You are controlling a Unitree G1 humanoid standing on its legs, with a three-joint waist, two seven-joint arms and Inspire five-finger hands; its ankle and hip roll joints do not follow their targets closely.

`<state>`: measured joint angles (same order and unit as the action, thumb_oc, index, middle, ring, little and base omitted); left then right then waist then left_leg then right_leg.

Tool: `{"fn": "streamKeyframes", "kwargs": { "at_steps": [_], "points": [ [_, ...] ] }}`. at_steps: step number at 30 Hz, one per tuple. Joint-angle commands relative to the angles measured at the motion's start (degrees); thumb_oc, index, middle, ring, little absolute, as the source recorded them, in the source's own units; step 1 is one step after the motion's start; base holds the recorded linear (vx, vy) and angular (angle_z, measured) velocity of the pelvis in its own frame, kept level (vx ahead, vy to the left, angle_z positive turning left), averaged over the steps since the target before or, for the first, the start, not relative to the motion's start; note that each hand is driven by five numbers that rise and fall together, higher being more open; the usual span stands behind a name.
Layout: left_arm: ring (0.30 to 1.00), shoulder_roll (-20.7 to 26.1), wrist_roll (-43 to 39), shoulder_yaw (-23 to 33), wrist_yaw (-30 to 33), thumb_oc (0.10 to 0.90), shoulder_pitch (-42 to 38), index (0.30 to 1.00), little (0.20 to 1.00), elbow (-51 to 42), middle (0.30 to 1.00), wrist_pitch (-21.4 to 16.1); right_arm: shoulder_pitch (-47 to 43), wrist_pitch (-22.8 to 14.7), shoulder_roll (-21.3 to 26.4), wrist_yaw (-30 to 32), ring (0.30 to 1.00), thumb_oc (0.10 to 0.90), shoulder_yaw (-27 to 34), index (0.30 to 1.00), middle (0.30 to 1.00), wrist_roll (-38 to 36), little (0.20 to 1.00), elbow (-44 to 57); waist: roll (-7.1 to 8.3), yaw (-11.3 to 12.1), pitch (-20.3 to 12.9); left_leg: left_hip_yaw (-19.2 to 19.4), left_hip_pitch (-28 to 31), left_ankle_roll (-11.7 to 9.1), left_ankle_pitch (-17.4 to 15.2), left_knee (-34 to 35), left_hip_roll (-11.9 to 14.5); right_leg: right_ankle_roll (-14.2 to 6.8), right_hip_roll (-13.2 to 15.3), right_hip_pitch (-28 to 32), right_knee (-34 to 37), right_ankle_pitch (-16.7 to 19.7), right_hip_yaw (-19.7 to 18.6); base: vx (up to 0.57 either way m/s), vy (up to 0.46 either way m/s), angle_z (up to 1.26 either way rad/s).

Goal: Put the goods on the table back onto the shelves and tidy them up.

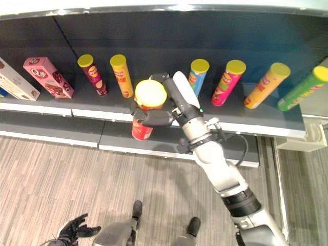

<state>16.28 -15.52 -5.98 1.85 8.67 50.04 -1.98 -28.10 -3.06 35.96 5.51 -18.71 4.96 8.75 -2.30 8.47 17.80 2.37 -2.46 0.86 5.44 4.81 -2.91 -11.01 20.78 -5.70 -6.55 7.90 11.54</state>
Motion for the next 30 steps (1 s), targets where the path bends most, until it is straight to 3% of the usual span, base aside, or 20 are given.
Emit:
{"fn": "streamKeyframes", "kwargs": {
  "at_steps": [1, 2, 3, 6, 9, 19, 30],
  "points": [
    [0.9, 3.0, -0.1, -0.7, 1.0, 0.8, -1.4, 0.9, 0.9, -3.3, 0.9, -2.2, -11.7, -4.1, 2.3, 4.1, 0.3, 0.4, 0.8, 0.3, 0.3, 1.1, 0.3, 1.7, -1.44, 1.2, -2.0, -2.5, 0.1, -3.7, -5.4, 0.2, 3.6, -1.4, -3.1, -3.1, 0.3, -1.9, -3.9, -0.03, -0.04, -0.16],
    [0.9, 3.0, -0.1, -0.7, 1.0, 0.8, -1.4, 0.9, 0.9, -3.3, 0.9, -2.2, -11.7, -4.1, 2.3, 4.1, 0.3, 0.4, 0.8, 0.3, 0.3, 1.1, 0.3, 1.7, -1.44, 1.2, -2.0, -2.5, 0.1, -3.7, -5.4, 0.2, 3.6, -1.4, -3.1, -3.1, 0.3, -1.9, -3.9, 0.08, -0.138, 0.09],
    [0.9, 4.2, -0.5, -1.4, 1.7, 0.8, -2.4, 0.9, 0.9, -4.2, 0.9, -2.4, -13.9, -3.6, 3.4, 6.7, 0.3, 0.4, 1.1, 0.3, 0.3, 2.6, 0.3, -0.4, -0.61, 1.3, -1.7, -4.6, -1.9, -4.1, -4.7, 0.1, 3.6, -2.2, -4.1, -3.6, 9.0, -0.6, -5.8, 0.06, -0.16, 0.34],
    [0.9, 4.0, -2.3, -1.9, 1.9, 0.8, -2.1, 0.9, 0.9, -6.1, 0.9, -2.5, -16.4, -2.5, 2.6, 7.9, 0.3, 0.4, 0.9, 0.3, 0.3, 4.3, 0.3, -1.2, -0.11, 1.6, -1.4, -5.7, -3.3, -4.5, -4.2, -0.2, 3.6, -2.0, -4.3, -3.7, 9.1, 0.2, -6.2, 0.05, -0.125, 0.49],
    [0.9, 3.2, -3.5, -3.4, 2.8, 0.8, -3.1, 0.9, 0.9, -6.7, 0.9, -3.1, -19.2, -1.5, 3.5, 11.7, 0.3, 0.4, 1.9, 0.3, 0.3, 6.5, 0.3, -5.1, -0.09, 2.2, -1.1, -7.7, -6.6, -5.4, -2.8, -0.3, 4.4, -1.8, -4.5, -4.5, 8.9, 0.3, -4.2, 0.0, -0.151, 0.58],
    [0.9, 4.0, -5.3, -6.3, 4.4, 0.8, -3.4, 0.9, 0.9, -8.0, 0.9, -3.9, -29.3, 1.3, 4.7, 23.8, 0.3, 0.4, 5.9, 0.3, 0.3, 8.7, 0.3, -18.3, -3.05, 5.7, 0.9, -12.5, -10.6, -5.9, -1.3, 0.1, 3.9, -2.0, -3.3, -4.3, 8.1, -1.5, 1.5, 0.01, -0.065, 0.3],
    [0.9, 4.2, -6.6, -8.3, 5.4, 0.8, -4.4, 0.9, 0.9, -8.2, 0.9, -5.2, -39.0, 3.7, 10.4, 31.0, 0.3, 0.4, 2.9, 0.3, 0.3, 10.3, 0.3, -32.6, -5.0, 8.7, 1.0, -14.8, -13.4, -6.0, -0.9, 0.1, 2.3, -2.6, -2.1, -3.7, 9.4, -1.7, 3.9, 0.03, -0.007, 0.14]
  ]
}}
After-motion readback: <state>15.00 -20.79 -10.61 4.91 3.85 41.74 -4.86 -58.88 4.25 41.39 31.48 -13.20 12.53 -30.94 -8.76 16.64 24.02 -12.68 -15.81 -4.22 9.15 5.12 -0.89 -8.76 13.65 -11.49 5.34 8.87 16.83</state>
